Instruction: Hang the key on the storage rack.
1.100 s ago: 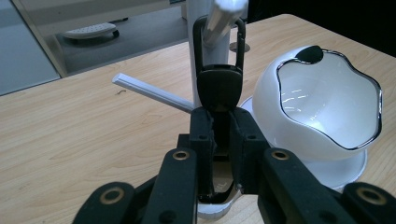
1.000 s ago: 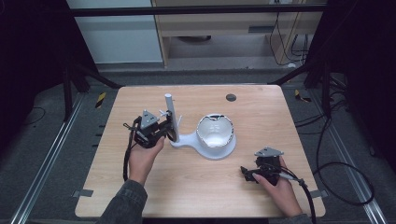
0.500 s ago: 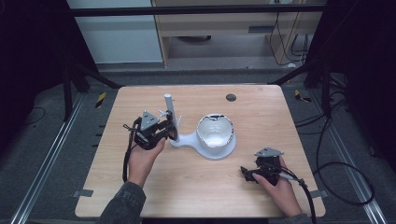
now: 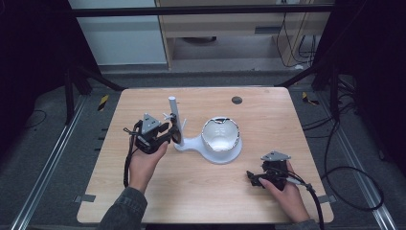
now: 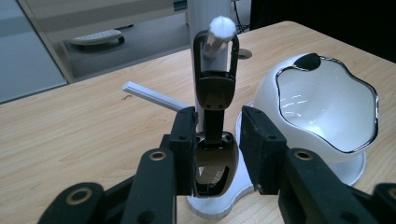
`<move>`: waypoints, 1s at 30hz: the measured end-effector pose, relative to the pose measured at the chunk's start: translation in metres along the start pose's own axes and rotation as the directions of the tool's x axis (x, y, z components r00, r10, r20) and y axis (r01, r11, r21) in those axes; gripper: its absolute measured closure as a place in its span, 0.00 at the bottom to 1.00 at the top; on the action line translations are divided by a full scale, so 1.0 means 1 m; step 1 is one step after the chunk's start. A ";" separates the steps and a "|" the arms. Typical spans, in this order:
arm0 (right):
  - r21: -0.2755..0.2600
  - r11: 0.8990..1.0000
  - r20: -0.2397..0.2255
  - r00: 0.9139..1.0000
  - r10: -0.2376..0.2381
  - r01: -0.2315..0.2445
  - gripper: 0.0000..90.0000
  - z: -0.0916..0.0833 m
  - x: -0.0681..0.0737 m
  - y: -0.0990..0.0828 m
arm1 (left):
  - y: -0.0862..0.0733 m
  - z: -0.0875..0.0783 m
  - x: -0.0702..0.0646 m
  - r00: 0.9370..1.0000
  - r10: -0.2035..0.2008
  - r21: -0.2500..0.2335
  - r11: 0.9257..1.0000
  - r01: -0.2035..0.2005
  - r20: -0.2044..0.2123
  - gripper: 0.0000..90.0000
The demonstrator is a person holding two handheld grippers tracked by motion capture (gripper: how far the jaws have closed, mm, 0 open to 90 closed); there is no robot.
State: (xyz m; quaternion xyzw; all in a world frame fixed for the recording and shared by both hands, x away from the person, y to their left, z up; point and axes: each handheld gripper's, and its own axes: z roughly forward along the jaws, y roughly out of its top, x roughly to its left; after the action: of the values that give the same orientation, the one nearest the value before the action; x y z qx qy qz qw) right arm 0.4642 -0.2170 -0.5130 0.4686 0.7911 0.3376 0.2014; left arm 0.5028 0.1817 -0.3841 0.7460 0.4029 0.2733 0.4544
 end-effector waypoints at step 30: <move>0.002 1.000 0.007 1.000 -0.002 0.002 0.01 -0.001 0.001 -0.001 | -0.015 -0.018 -0.003 0.999 -0.014 0.019 1.000 0.013 0.035 0.08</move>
State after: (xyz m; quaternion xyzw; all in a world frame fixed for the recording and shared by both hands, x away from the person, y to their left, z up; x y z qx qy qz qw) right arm 0.4631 -0.2166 -0.5131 0.4690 0.7912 0.3351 0.2042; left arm 0.4818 0.1913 -0.3900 0.7523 0.4024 0.2533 0.4560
